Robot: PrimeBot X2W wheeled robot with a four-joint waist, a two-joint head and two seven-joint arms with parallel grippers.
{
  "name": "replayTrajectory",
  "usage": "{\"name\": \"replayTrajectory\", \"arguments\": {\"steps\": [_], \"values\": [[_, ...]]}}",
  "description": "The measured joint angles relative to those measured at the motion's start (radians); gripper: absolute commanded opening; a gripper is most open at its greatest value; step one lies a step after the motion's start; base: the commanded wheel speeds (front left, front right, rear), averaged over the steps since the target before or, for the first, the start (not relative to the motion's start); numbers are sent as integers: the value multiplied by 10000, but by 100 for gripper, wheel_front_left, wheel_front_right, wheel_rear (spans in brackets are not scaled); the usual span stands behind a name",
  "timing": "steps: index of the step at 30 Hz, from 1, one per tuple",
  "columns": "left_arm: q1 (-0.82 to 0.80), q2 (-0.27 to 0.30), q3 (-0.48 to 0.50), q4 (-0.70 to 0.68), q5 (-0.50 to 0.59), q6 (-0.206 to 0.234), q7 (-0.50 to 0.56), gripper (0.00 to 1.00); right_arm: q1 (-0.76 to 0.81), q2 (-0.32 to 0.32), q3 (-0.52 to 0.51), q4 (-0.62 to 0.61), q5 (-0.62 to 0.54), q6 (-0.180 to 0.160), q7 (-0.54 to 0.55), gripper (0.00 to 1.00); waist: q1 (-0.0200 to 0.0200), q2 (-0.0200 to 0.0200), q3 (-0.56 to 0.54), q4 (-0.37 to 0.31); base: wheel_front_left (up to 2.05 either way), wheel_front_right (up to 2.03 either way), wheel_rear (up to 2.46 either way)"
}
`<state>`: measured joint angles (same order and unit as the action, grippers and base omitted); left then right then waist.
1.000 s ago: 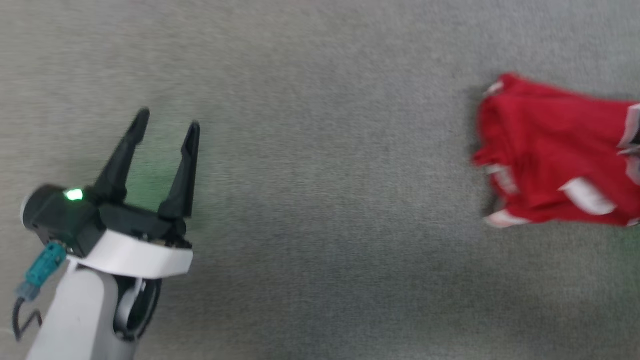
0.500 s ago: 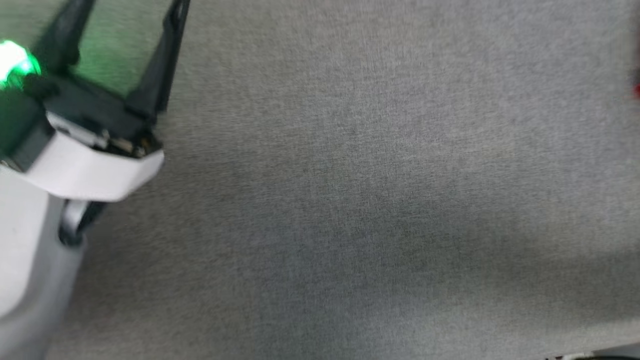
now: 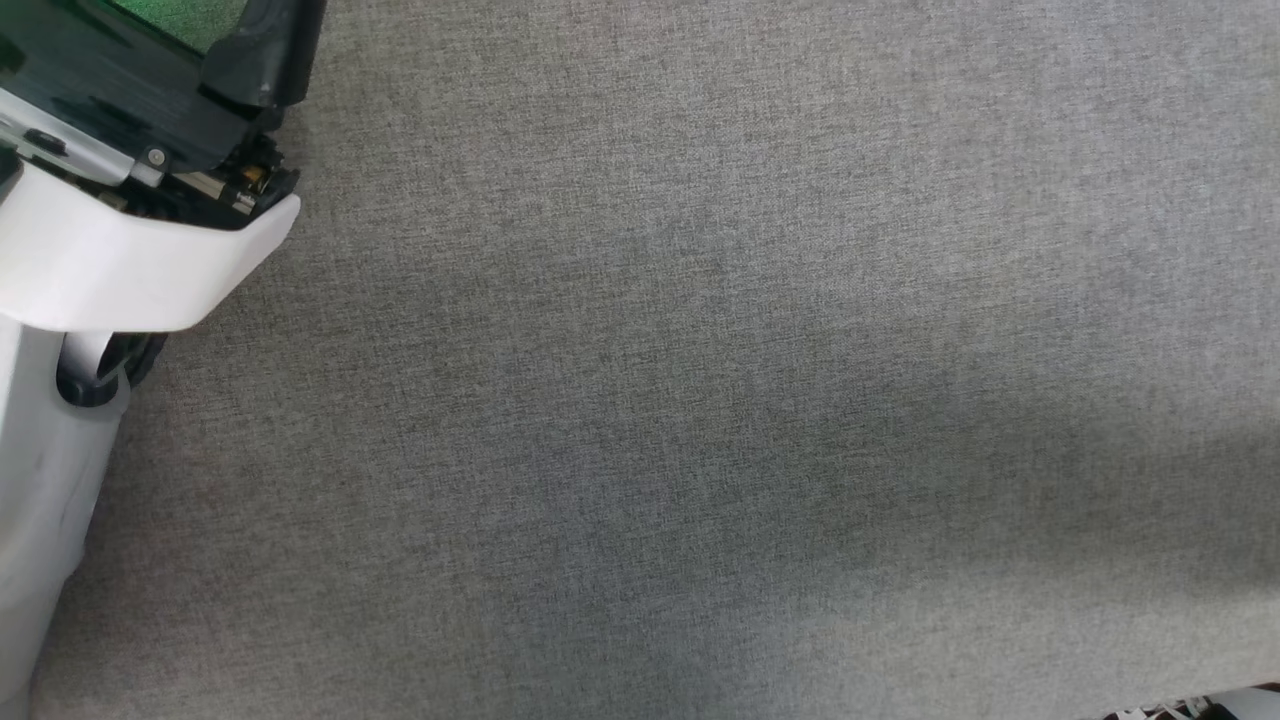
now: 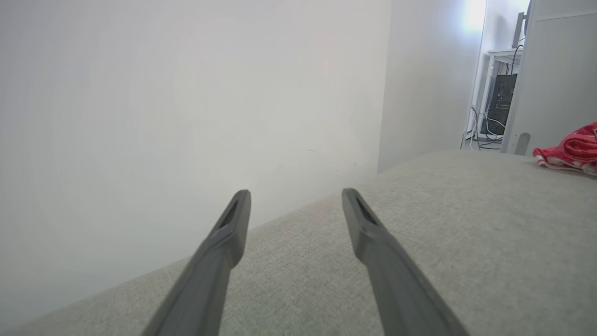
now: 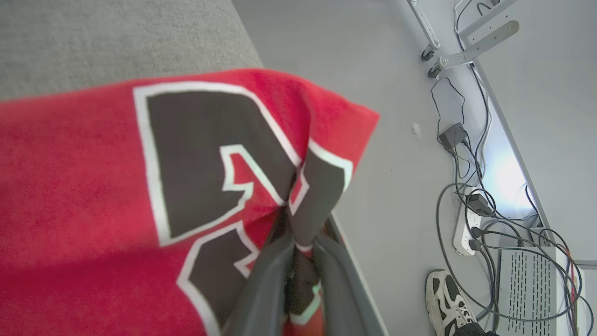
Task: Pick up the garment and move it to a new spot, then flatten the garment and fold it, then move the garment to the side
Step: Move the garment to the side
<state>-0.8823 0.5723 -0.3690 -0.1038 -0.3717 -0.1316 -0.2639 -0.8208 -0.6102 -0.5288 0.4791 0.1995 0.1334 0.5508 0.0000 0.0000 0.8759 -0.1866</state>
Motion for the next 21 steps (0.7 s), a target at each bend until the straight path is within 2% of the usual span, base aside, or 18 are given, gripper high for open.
{"name": "replayTrajectory", "arguments": {"steps": [3, 5, 6, 12, 16, 21], "values": [[-75, 10, -61, 63, 0, 0, 0, 100, -316, 56, 82, 472, -182, 0, -359, 0, 0, 0, -27, -9, 0, 0, 0], [-88, -6, -104, 151, 0, 0, 0, 100, -434, 54, 171, 761, -303, 0, -627, 71, 0, 0, -107, -5, 0, 0, 0], [-86, -12, -125, 203, -2, 0, 2, 100, -477, 46, 238, 874, -366, 0, -729, 100, 0, 0, -161, -3, 0, 0, 0], [239, -362, -132, 558, -31, 0, 2, 100, -489, -236, 821, 1193, -403, 0, -1354, 100, 0, 0, -683, 118, 0, 0, 0], [777, -734, 88, 857, -27, 0, 4, 100, -293, -213, 1475, 738, 46, 0, -1670, 100, 0, 0, -1232, 310, 0, 0, 0], [1860, -1239, 456, 1331, -19, 0, 6, 100, 396, 123, 2564, -146, 694, 0, -1866, 100, 0, 0, -2112, 627, 0, 0, 0]]}}
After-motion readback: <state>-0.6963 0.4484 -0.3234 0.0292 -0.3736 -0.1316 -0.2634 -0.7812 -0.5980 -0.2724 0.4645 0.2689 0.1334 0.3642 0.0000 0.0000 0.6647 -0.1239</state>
